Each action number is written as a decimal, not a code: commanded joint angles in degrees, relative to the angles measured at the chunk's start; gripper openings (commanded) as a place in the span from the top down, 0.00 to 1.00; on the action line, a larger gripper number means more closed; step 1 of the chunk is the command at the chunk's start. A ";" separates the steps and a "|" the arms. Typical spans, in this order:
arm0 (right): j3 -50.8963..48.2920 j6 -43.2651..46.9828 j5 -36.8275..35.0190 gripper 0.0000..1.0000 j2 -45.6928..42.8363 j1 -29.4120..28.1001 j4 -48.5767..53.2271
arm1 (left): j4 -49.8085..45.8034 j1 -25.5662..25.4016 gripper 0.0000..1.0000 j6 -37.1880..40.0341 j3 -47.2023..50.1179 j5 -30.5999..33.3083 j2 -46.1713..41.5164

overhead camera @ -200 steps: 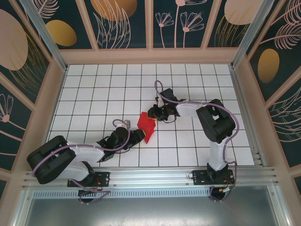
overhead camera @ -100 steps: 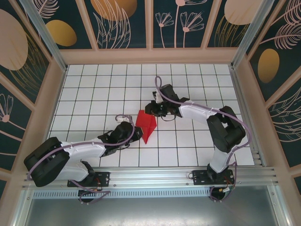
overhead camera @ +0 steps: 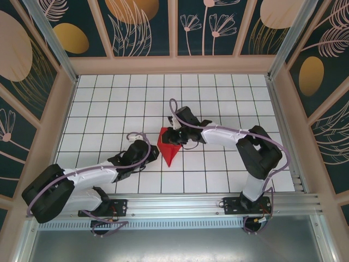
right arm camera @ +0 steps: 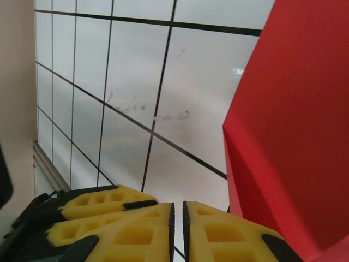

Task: Fold a paper plane with a square sheet of paper (pick it up from the middle)
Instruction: Turn over the paper at the center of the table, then move the paper to the center of the table.

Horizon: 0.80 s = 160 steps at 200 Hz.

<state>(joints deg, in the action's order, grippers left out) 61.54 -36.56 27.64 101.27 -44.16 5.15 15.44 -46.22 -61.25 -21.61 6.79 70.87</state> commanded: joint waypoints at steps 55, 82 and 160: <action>-7.36 0.52 -2.41 0.84 -0.89 2.93 0.50 | -1.67 0.33 0.82 2.71 -2.12 -0.67 2.66; -9.35 0.57 -2.88 0.84 -1.50 3.63 -0.11 | -0.87 0.26 0.82 3.13 -2.63 -1.71 3.86; -18.26 -0.61 -3.36 0.84 -3.86 5.22 -7.39 | 5.62 0.33 0.64 4.14 -7.47 -12.25 13.43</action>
<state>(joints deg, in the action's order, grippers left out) 45.80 -36.56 25.32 99.07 -39.59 0.10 17.47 -46.11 -57.30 -26.44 -1.08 81.54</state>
